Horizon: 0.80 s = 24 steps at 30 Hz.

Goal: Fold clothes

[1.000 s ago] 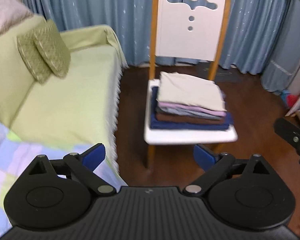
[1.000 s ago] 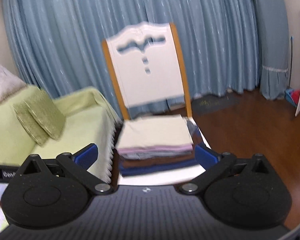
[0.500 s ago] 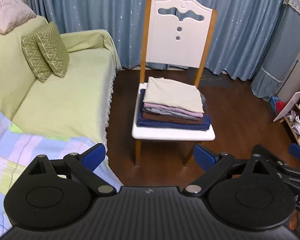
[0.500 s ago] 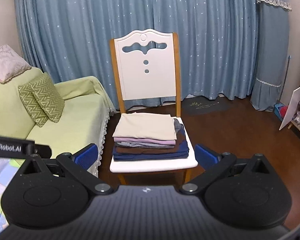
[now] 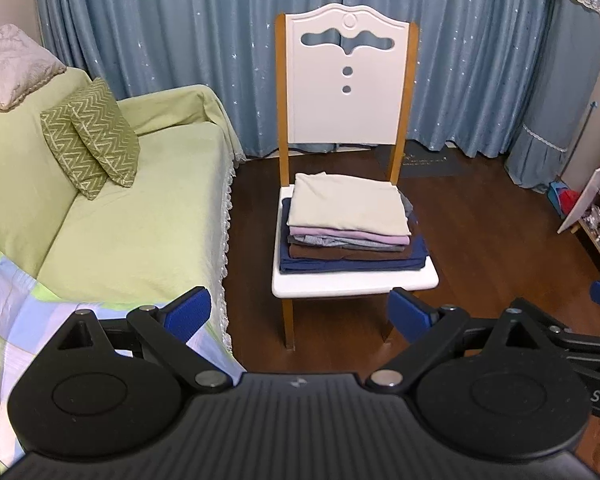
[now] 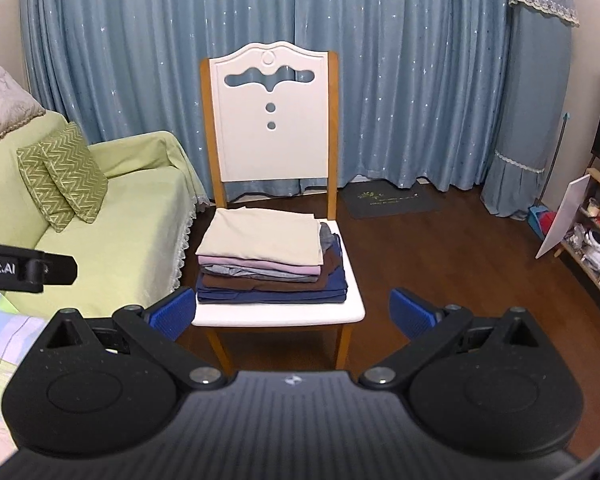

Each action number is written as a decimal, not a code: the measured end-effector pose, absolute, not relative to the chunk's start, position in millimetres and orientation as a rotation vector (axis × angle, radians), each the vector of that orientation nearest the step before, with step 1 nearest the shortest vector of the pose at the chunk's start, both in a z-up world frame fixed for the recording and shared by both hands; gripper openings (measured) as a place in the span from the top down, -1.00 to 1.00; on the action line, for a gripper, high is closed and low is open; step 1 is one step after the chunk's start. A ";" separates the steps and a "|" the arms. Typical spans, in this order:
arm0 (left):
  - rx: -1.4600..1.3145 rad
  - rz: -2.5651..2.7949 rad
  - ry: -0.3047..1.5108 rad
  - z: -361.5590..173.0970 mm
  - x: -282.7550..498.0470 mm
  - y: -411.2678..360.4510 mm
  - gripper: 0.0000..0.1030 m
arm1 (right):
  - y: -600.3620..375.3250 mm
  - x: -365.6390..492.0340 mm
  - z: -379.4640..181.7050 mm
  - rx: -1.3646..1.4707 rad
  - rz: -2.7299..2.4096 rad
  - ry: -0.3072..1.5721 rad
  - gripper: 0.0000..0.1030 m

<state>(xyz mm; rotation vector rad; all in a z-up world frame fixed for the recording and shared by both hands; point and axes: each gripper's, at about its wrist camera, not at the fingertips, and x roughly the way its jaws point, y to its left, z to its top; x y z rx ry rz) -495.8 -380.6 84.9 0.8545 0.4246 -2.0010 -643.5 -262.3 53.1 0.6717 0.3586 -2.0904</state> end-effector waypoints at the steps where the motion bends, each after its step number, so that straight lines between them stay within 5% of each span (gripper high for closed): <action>1: 0.845 -1.994 0.418 86.2 -497.4 -381.1 -0.87 | -264.0 -645.0 54.9 0.667 -2.090 0.356 -0.98; 24: 0.854 -2.016 0.345 115.4 -496.7 -374.7 -0.87 | -274.5 -656.8 74.7 0.697 -2.050 0.286 -0.98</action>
